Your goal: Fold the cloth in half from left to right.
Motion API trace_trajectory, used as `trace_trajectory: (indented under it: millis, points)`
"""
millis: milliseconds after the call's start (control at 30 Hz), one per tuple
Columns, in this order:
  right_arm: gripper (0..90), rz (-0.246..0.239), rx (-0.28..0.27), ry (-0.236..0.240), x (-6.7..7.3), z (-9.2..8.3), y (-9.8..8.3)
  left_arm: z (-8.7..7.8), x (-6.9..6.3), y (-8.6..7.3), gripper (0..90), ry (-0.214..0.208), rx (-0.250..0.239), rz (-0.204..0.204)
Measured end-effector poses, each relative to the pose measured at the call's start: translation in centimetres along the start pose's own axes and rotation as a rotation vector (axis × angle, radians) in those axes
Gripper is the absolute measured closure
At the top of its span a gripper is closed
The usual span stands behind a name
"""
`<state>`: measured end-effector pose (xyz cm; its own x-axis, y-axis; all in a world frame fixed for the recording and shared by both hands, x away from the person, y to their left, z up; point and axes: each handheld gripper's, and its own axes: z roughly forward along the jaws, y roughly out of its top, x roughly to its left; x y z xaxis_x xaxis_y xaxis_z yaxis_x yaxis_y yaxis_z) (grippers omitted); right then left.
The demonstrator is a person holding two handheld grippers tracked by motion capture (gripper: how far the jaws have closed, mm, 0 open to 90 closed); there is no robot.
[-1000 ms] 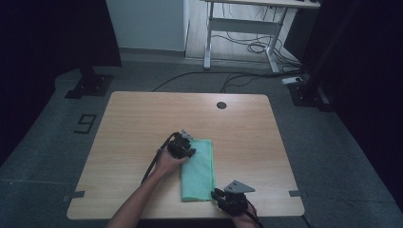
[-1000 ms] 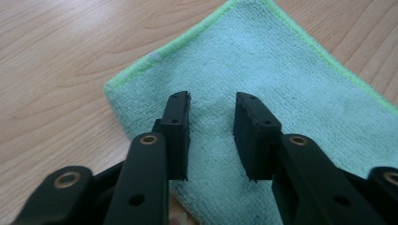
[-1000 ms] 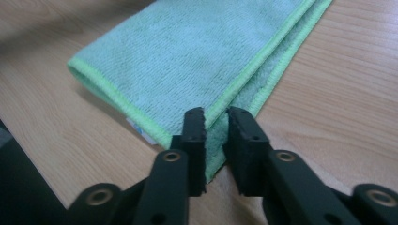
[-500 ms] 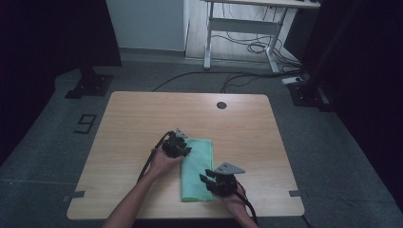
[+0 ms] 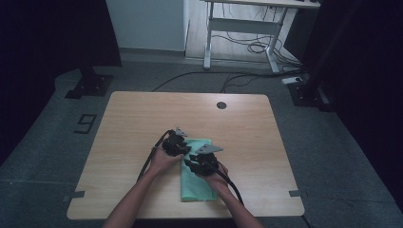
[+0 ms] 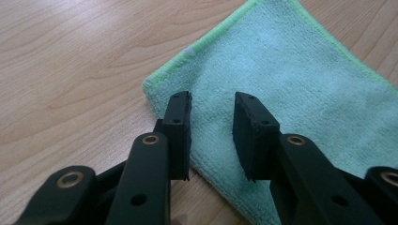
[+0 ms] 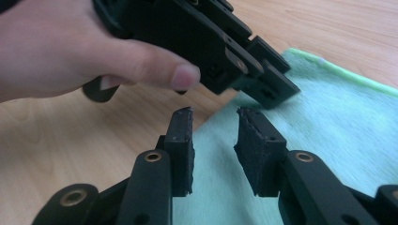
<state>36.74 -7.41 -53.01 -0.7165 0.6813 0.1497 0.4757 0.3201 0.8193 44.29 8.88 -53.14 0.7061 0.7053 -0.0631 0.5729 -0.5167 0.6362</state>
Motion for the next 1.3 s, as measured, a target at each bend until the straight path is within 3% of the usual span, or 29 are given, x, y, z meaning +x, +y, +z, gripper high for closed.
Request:
trace_trajectory:
  millis: [233,333,600,833,933,1100,1300]
  points:
    - [65.7,-0.027,0.065,-0.004,0.2,1.9,-0.3,0.0,0.2,-0.1,67.8,-0.011,-0.007,-0.015]
    - [65.6,-0.077,0.102,-0.008,0.5,1.9,-1.0,0.0,0.1,-0.1,67.6,-0.008,-0.002,-0.014]
    - [64.2,-0.109,0.096,0.002,0.8,0.7,-2.0,0.0,0.1,-0.3,67.5,-0.005,-0.007,-0.023]
    - [63.7,-0.090,0.056,0.009,0.8,0.6,-1.3,0.0,0.1,-0.4,67.6,-0.005,-0.015,-0.030]
    - [63.0,-0.107,0.073,0.032,1.4,1.0,-1.2,0.0,0.1,-0.4,67.7,-0.009,-0.014,-0.033]
    - [63.4,-0.139,0.098,0.023,2.4,0.9,-2.0,0.0,0.1,-0.4,67.6,-0.012,-0.018,-0.034]
    - [63.8,-0.189,0.100,0.030,3.6,-0.8,-3.6,0.0,0.1,-0.5,67.6,-0.006,-0.019,-0.036]
